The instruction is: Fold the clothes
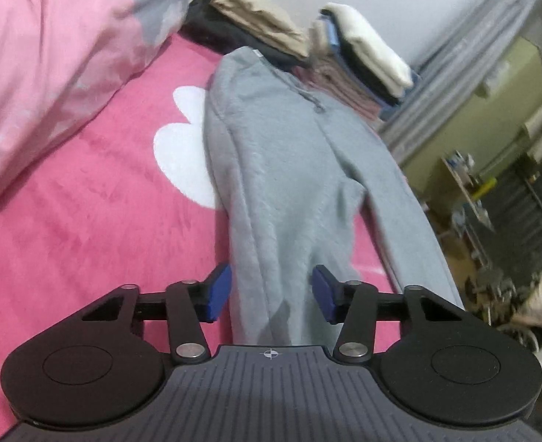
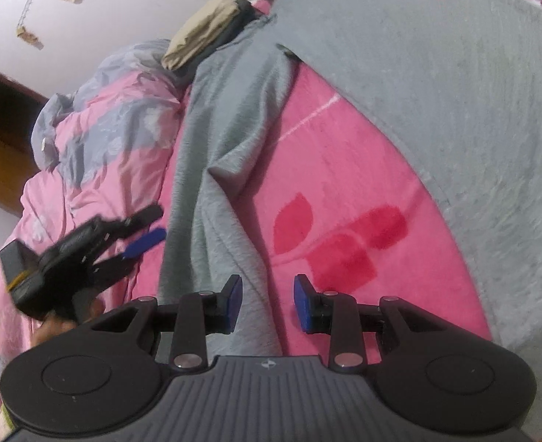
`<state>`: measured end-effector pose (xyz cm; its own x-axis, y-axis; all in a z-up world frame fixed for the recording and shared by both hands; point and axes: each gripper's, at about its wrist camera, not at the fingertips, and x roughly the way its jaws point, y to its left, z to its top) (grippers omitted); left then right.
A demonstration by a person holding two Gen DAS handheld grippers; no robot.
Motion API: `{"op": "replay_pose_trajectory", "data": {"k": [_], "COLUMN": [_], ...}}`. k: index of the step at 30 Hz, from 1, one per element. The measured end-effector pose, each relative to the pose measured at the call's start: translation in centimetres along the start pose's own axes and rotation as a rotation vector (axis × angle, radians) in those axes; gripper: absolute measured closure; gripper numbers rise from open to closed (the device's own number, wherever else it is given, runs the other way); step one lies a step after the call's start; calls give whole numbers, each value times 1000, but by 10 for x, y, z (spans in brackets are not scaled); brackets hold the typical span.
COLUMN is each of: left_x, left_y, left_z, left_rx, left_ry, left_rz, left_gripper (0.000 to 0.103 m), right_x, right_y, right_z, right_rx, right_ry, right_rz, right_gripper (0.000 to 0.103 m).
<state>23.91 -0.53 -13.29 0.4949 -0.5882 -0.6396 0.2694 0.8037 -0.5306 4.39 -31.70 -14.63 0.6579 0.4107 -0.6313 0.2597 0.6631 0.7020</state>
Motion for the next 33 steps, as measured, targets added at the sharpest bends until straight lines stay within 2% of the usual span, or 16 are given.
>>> {"op": "replay_pose_trajectory", "data": {"k": [1,2,3,7,14,19,21,23,25,27,29,33], "left_x": [3,7,10,-8,-17,-23,-23,-23,-20,-17,-15,-11], "left_y": [3,6,10,23,50,64,63,59,57,54,51,53], "left_z": [1,1,2,4,-11,-19,-23,-24,-23,-22,-22,-23], "left_rx": [-13,-27,-40,-89,-153,-187,-185,-170,-147,-107,-69,-68], "left_ry": [-2,-4,-6,-100,-86,-92,-103,-112,-119,-125,-130,-136], "left_rz": [10,20,30,38,78,90,99,113,125,137,148,142], "left_gripper": [90,101,101,102,100,100,100,99,99,99,97,97], "right_x": [2,4,5,5,6,13,28,49,73,88,94,107], "right_y": [-3,-7,-10,-20,-20,-1,4,3,-4,-7,-3,0], "right_z": [1,1,2,5,22,68,91,111,125,123,110,87], "right_rx": [10,20,29,60,38,-31,-50,-23,59,134,142,125], "right_ry": [3,6,7,3,0,-58,-103,-118,-87,-37,1,71], "right_rz": [1,2,2,7,-22,-9,-14,-13,-8,19,76,91], "right_gripper": [70,70,70,70,70,70,63,61,61,61,61,62]}}
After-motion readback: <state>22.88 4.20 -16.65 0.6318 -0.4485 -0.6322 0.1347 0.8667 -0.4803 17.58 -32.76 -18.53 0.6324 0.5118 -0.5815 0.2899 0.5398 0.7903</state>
